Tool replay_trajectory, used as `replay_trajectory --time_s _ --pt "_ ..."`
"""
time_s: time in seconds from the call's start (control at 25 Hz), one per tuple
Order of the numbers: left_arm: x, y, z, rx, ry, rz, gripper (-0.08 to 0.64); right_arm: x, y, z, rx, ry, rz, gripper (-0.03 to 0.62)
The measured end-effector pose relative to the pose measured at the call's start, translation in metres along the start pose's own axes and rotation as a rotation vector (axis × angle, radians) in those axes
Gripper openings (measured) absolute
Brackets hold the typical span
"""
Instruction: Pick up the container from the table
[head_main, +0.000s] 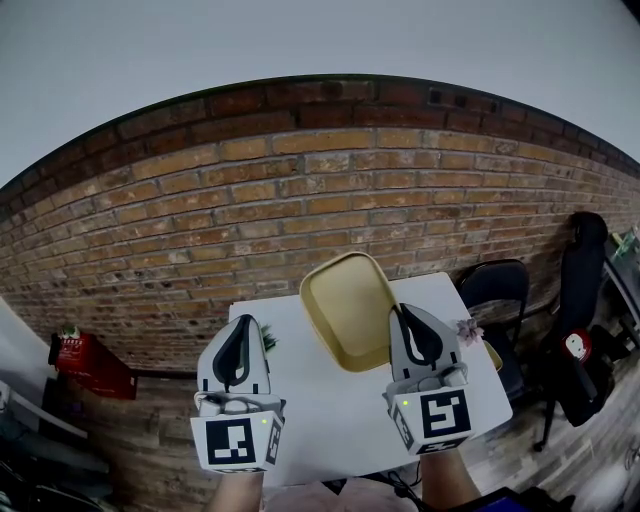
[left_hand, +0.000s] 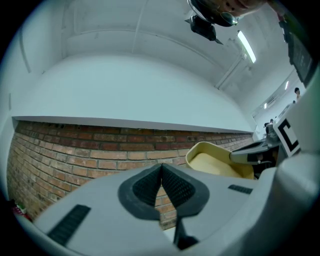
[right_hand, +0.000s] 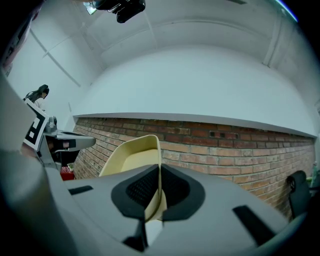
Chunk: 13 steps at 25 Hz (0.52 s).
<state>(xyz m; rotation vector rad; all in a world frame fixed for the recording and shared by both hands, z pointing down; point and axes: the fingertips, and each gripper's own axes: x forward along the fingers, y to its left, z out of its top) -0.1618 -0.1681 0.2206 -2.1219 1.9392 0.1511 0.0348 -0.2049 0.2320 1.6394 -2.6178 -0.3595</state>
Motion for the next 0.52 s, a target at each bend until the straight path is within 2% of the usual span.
replay_trajectory --time_s 0.52 --pt "-0.0027 -0.006 0.0049 0.006 -0.013 -0.004 0.01 -0.0059 -0.0022 0.0043 -0.003 -0.014 -0.004 0.012"
